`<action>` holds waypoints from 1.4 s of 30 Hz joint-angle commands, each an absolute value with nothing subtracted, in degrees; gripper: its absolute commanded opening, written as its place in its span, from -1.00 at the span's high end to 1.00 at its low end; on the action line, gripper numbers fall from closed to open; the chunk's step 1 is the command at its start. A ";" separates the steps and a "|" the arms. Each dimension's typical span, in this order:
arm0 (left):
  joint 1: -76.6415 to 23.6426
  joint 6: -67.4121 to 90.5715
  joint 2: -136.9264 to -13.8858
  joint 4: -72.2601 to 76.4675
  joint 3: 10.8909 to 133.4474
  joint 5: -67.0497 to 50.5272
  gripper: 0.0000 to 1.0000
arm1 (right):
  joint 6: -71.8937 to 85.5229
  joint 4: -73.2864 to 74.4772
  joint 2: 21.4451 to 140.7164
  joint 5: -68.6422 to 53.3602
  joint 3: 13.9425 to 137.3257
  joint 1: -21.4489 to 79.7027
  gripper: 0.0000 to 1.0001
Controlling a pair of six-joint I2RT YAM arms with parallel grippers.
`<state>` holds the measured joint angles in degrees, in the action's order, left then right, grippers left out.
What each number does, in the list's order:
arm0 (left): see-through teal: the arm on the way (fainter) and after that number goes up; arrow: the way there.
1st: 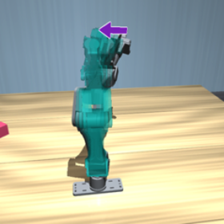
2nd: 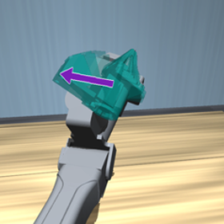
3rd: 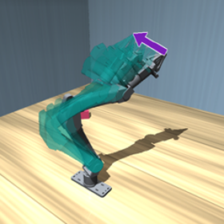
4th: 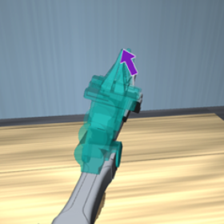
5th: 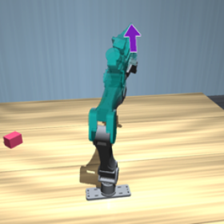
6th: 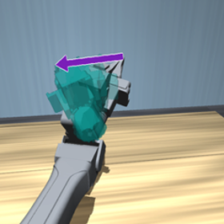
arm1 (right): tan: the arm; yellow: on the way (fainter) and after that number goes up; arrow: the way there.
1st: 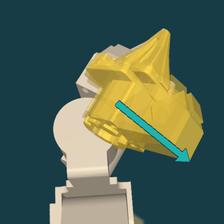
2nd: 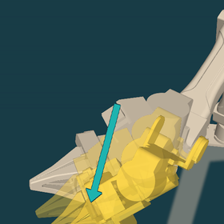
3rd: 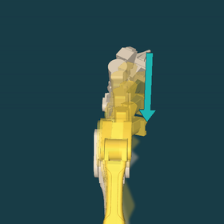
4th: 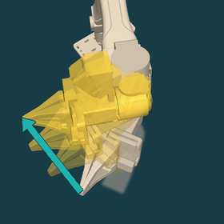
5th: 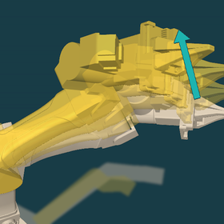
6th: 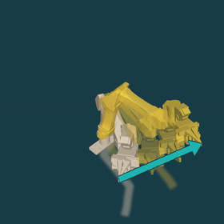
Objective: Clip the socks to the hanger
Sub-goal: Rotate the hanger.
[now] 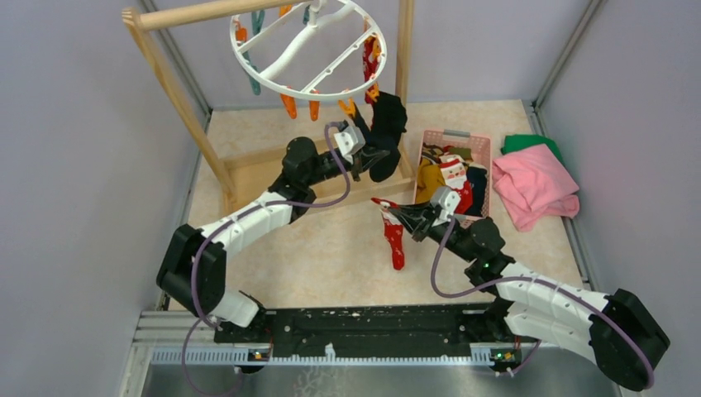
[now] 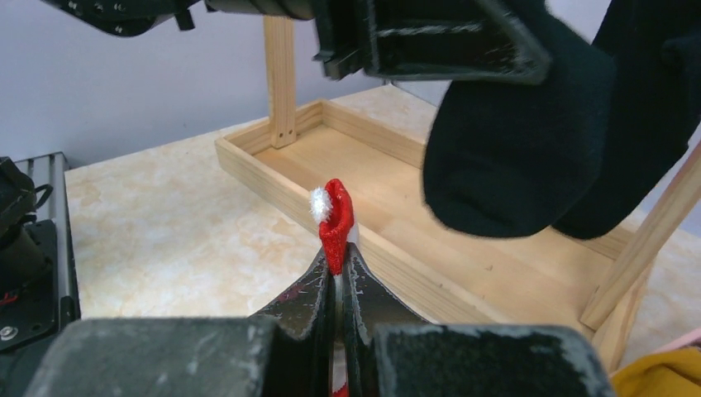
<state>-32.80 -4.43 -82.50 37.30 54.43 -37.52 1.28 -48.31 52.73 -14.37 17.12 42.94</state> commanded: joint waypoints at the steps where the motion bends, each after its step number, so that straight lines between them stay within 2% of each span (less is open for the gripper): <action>1: -34.74 -8.16 -86.87 37.21 61.24 -30.52 1.00 | 1.36 -49.05 51.29 -12.28 15.94 42.11 1.00; 13: -37.71 -11.92 -99.33 31.63 75.33 -20.59 1.00 | 1.66 -48.36 51.02 -9.67 15.65 41.53 1.00; 19: -38.30 -10.78 -100.77 32.49 76.26 -19.29 0.97 | 1.67 -48.35 50.89 -9.15 15.47 41.31 1.00; 21: -38.34 -9.90 -99.92 33.54 75.02 -19.42 0.82 | 1.82 -48.52 50.93 -9.27 15.46 41.29 1.00; 25: -38.32 -7.91 -97.49 36.00 71.76 -20.38 0.30 | 1.85 -48.71 50.98 -9.53 15.39 41.21 1.00; 29: -38.32 -6.10 -94.68 36.74 69.45 -22.41 -0.01 | 1.85 -48.74 50.98 -9.68 15.41 41.18 1.00; 36: -38.39 -4.00 -87.60 35.64 63.57 -24.33 -0.42 | 2.07 -49.01 51.43 -9.97 15.40 41.19 1.00; 42: -38.63 -0.90 -82.96 31.51 61.30 -26.15 -0.59 | 2.22 -49.70 52.33 -10.67 15.48 41.19 1.00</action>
